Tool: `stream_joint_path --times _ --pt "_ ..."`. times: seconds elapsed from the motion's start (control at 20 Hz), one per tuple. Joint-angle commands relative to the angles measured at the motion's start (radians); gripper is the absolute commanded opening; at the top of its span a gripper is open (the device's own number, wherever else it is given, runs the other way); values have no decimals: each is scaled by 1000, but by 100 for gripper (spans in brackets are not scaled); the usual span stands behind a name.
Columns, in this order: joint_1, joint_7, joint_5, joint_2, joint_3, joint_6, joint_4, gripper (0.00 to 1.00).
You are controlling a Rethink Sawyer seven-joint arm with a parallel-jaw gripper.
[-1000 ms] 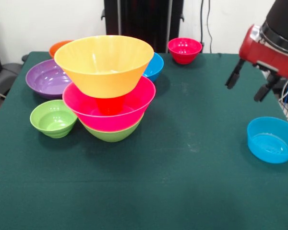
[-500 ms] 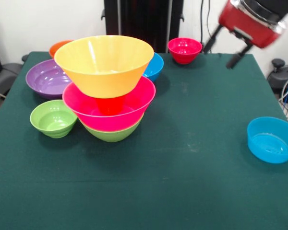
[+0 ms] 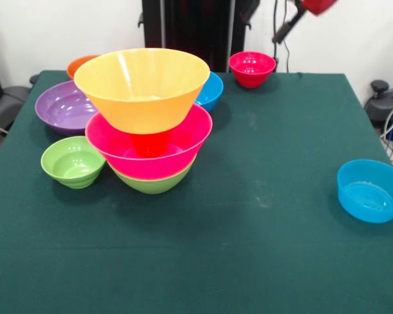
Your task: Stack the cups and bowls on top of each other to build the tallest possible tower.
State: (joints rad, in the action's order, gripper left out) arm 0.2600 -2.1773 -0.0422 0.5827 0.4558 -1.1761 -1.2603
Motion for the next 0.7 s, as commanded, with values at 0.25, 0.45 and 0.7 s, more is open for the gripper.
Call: stream_joint_path --times 0.25,0.45,0.7 --pt "-21 73 -88 -20 -40 -413 248 100" --pt "-61 151 -109 -76 -83 -428 367 100" --pt "-129 265 -110 -83 -130 -466 443 100"
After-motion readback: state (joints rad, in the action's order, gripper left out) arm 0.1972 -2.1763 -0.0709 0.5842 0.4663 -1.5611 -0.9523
